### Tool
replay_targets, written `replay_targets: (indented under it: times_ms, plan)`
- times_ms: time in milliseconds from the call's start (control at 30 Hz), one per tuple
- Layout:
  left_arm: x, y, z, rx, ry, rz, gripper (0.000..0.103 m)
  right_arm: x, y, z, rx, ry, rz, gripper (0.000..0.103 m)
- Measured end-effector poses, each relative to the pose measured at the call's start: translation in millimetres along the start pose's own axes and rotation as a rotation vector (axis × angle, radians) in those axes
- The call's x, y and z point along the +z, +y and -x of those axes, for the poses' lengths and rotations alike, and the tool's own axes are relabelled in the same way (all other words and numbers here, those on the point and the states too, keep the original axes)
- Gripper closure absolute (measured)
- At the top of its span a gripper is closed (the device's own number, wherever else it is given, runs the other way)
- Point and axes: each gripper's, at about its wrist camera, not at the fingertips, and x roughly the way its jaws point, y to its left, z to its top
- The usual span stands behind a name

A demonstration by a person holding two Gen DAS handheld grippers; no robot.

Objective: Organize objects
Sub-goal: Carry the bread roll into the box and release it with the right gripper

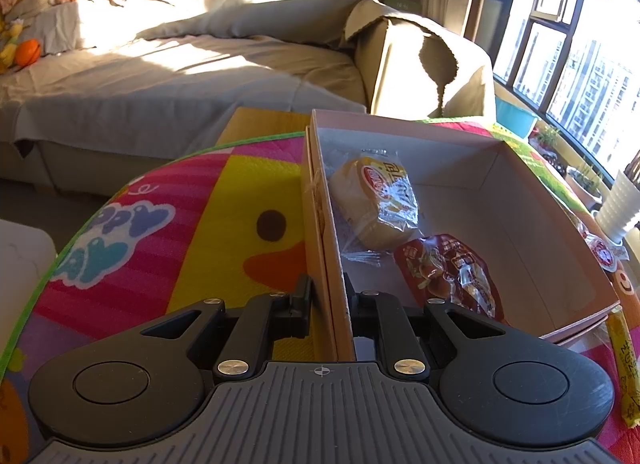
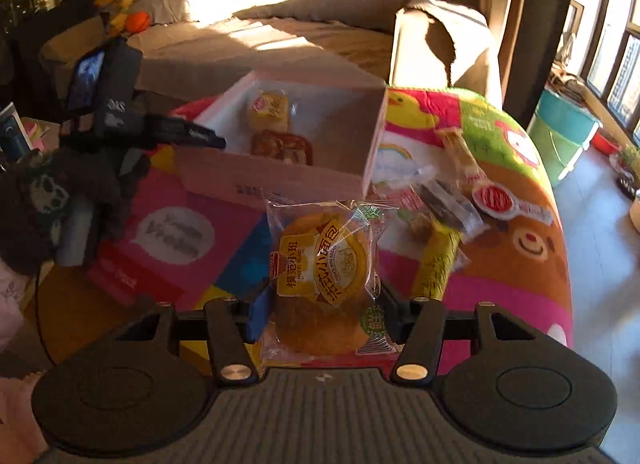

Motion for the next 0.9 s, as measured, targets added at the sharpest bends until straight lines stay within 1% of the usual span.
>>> replay_targets:
  times_ms: [67, 167, 233, 267, 333, 400, 467, 567, 800, 900]
  plan:
    - [0, 2, 0, -0.004, -0.001, 0.009, 0.088, 22, 4, 10, 0.002, -0.082, 0.008, 0.048]
    - [-1, 3, 0, -0.009, -0.003, 0.011, 0.088, 57, 7, 17, 0.016, -0.22, -0.013, 0.048]
    - [-1, 3, 0, -0.01, -0.003, 0.009, 0.087, 74, 10, 12, 0.023, -0.276, -0.025, 0.048]
    - [-1, 3, 0, -0.011, -0.003, 0.008, 0.087, 82, 12, 6, 0.037, -0.286, -0.035, 0.048]
    - [-1, 4, 0, -0.012, -0.003, 0.008, 0.087, 94, 13, -12, 0.071, -0.268, -0.063, 0.048]
    - [-1, 4, 0, -0.012, -0.003, 0.008, 0.087, 100, 15, -35, 0.09, -0.225, -0.083, 0.048]
    - [-1, 4, 0, -0.013, -0.003, 0.008, 0.087, 104, 16, -59, 0.088, -0.177, -0.109, 0.048]
    - [-1, 4, 0, -0.012, -0.003, 0.008, 0.087, 104, 16, -88, 0.085, -0.131, -0.143, 0.048]
    - [-1, 4, 0, -0.012, -0.003, 0.008, 0.087, 95, 16, -125, 0.081, -0.078, -0.183, 0.048]
    - [-1, 4, 0, -0.013, -0.003, 0.008, 0.087, 91, 12, -133, 0.122, -0.057, -0.217, 0.045]
